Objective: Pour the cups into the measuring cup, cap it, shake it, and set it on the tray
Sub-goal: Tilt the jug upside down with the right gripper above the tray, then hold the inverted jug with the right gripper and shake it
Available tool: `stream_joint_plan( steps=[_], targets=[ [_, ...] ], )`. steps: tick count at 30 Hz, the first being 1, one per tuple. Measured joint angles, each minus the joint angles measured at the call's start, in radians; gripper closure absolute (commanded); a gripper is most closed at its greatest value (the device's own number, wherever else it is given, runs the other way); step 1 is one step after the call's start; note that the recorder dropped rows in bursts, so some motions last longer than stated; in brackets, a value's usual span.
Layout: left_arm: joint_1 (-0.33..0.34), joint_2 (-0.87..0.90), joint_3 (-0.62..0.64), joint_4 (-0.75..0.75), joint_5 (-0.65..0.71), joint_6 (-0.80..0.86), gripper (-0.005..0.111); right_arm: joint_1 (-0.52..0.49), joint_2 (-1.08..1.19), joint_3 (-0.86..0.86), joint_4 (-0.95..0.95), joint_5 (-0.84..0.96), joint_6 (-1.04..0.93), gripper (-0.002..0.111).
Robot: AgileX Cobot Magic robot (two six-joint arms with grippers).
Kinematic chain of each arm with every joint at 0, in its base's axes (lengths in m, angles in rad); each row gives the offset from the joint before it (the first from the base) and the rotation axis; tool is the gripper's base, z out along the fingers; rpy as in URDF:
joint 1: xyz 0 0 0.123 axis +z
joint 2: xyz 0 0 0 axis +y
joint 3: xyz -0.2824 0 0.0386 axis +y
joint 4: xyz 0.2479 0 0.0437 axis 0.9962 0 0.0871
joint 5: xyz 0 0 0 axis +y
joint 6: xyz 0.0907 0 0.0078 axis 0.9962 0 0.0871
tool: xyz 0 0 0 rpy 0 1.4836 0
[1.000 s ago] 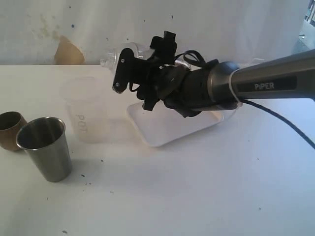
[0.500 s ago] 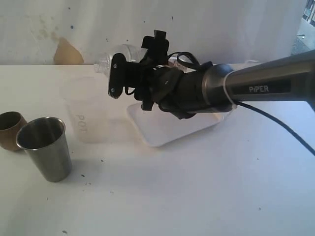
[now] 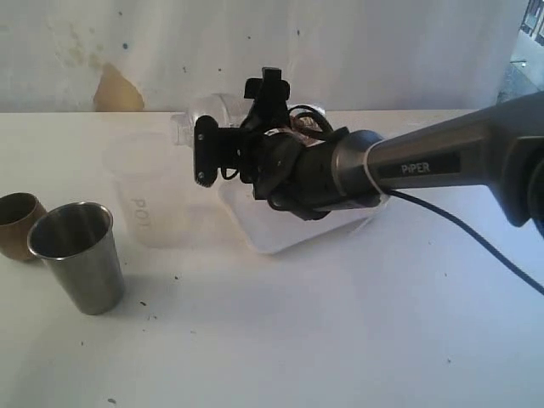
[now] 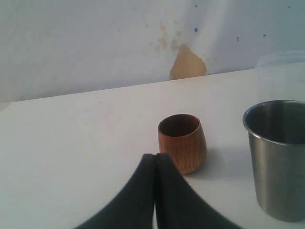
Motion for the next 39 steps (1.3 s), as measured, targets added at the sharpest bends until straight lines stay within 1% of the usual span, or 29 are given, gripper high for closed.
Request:
stream_joint_plan(
  steps=[19, 39],
  targets=[
    [0.000, 0.000, 0.000, 0.000, 0.000, 0.000, 0.107, 0.008, 0.007, -0.051, -0.015, 0.002, 0.000, 0.108],
    [0.000, 0.000, 0.000, 0.000, 0.000, 0.000, 0.107, 0.038, 0.007, -0.051, -0.108, -0.021, 0.000, 0.108]
  ],
)
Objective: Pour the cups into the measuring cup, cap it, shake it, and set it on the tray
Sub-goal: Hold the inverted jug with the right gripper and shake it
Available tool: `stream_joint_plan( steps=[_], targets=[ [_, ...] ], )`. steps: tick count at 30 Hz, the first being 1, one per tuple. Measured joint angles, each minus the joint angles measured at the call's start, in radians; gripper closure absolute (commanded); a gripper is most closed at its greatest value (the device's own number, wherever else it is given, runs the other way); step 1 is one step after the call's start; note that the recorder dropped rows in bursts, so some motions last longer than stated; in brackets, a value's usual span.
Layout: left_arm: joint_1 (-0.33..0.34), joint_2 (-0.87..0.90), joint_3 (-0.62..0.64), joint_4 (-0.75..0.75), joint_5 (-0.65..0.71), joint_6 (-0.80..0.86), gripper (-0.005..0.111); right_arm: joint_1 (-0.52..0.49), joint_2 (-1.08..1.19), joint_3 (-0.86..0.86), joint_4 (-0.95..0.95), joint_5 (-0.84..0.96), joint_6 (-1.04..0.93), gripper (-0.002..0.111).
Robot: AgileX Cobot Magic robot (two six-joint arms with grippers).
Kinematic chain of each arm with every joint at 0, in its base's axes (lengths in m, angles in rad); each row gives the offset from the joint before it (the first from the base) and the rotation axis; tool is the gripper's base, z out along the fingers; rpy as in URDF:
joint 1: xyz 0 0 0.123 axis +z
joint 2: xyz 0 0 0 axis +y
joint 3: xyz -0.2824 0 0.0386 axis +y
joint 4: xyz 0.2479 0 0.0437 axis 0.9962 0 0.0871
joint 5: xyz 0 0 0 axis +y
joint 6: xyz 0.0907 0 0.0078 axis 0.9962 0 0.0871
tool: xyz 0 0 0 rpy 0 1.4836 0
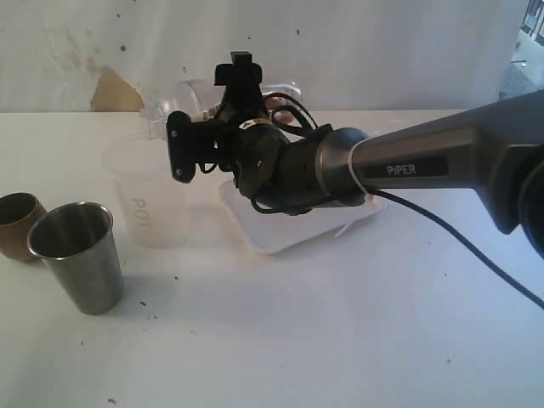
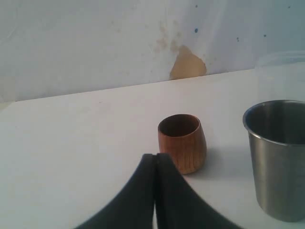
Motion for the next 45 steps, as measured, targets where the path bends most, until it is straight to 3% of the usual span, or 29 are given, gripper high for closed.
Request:
stream_joint_plan(
  steps=[13, 31, 45],
  targets=[
    [0.000, 0.000, 0.000, 0.000, 0.000, 0.000, 0.107, 0.000, 0.000, -0.010, -0.065, -0.002, 0.000, 0.108],
    [0.000, 0.000, 0.000, 0.000, 0.000, 0.000, 0.107, 0.000, 0.000, -0.010, 0.094, -0.046, 0.000, 0.108],
    [0.000, 0.000, 0.000, 0.000, 0.000, 0.000, 0.107, -0.010, 0.000, -0.023, 0.116, -0.029, 0.000, 0.108]
  ],
)
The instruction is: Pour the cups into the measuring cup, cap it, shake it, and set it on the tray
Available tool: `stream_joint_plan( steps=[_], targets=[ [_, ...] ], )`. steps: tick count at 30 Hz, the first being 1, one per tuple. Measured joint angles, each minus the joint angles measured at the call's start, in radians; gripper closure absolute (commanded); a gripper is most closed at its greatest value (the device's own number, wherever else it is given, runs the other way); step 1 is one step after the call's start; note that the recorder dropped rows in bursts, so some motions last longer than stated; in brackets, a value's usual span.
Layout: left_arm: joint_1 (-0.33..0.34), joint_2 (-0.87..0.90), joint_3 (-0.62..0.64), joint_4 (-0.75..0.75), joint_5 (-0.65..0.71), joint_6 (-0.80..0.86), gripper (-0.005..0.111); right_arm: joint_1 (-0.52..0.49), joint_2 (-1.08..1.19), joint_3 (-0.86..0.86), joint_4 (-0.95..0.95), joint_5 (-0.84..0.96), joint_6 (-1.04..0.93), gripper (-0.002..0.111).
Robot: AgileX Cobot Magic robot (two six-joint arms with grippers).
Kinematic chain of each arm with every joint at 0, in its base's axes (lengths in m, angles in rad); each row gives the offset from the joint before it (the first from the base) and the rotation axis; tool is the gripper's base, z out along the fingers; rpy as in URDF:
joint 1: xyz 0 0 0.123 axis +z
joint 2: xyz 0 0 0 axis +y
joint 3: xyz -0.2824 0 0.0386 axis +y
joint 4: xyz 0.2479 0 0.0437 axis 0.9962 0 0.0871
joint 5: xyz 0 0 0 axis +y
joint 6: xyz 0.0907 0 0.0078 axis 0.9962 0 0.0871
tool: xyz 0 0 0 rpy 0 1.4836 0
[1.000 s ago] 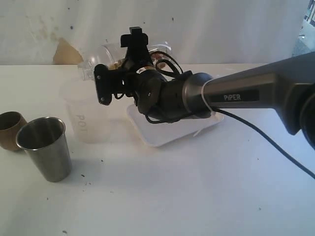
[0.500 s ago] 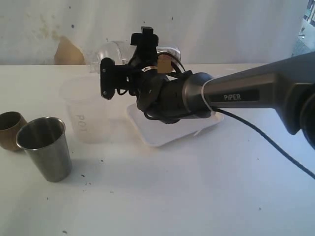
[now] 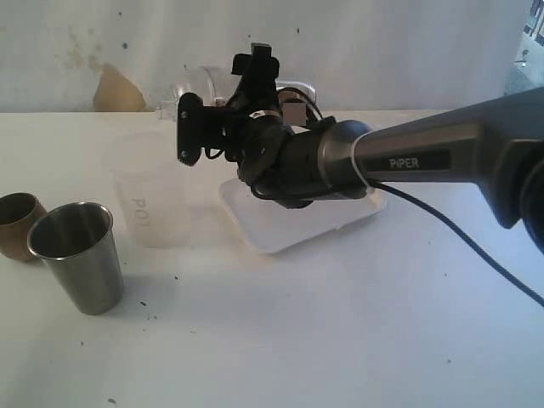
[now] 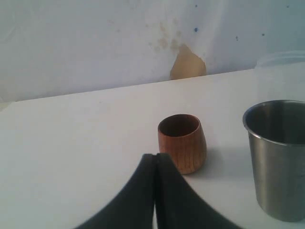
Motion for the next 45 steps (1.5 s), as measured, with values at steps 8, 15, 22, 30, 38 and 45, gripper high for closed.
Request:
stream_joint_plan(
  steps=[8, 15, 22, 30, 38, 45],
  targets=[
    [0.000, 0.000, 0.000, 0.002, 0.000, 0.000, 0.107, 0.000, 0.000, -0.018, -0.025, 0.019, 0.000, 0.108],
    [0.000, 0.000, 0.000, 0.002, 0.000, 0.000, 0.107, 0.000, 0.027, -0.081, -0.039, 0.022, 0.000, 0.108],
    [0.000, 0.000, 0.000, 0.002, 0.000, 0.000, 0.107, 0.000, 0.042, -0.081, -0.059, 0.028, 0.000, 0.108],
    [0.000, 0.000, 0.000, 0.002, 0.000, 0.000, 0.107, 0.000, 0.047, -0.081, -0.155, 0.029, 0.000, 0.108],
    [0.000, 0.000, 0.000, 0.002, 0.000, 0.000, 0.107, 0.000, 0.066, -0.081, -0.199, -0.006, 0.000, 0.108],
    [0.000, 0.000, 0.000, 0.002, 0.000, 0.000, 0.107, 0.000, 0.070, -0.081, -0.228, -0.033, 0.000, 0.108]
  ],
)
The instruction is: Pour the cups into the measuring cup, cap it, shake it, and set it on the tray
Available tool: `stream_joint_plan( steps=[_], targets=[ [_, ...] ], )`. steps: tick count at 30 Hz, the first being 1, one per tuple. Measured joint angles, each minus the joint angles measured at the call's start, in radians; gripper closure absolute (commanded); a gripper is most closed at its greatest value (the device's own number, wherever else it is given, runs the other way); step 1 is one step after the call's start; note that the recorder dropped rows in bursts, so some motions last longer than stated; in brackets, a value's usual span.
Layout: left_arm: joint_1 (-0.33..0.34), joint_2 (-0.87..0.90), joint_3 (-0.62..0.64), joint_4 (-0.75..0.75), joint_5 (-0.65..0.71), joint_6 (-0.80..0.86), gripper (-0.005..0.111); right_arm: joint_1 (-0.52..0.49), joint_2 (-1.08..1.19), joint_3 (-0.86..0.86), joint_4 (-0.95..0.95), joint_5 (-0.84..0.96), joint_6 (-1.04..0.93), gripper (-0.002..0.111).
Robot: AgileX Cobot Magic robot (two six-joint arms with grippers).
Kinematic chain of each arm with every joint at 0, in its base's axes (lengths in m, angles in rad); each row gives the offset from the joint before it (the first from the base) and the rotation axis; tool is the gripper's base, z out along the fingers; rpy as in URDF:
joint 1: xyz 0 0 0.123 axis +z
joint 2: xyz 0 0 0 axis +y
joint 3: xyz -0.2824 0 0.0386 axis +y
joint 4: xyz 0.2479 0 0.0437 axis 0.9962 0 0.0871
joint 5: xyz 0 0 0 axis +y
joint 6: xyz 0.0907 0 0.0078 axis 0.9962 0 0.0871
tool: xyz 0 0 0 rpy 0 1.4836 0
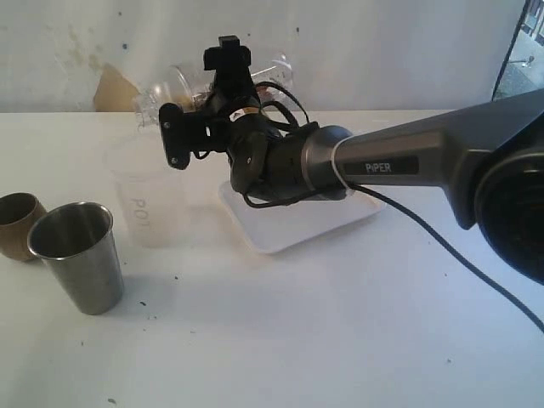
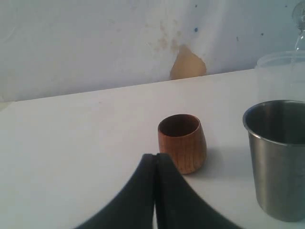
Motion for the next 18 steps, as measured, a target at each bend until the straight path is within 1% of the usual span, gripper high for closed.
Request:
stream_joint_plan(
  steps=[6, 18],
  targets=[
    [0.000, 0.000, 0.000, 0.000, 0.000, 0.000, 0.107, 0.000, 0.000, 0.000, -0.053, -0.004, 0.000, 0.108],
    [0.000, 0.000, 0.000, 0.000, 0.000, 0.000, 0.107, 0.000, 0.000, 0.000, -0.063, -0.011, 0.000, 0.108]
  ],
)
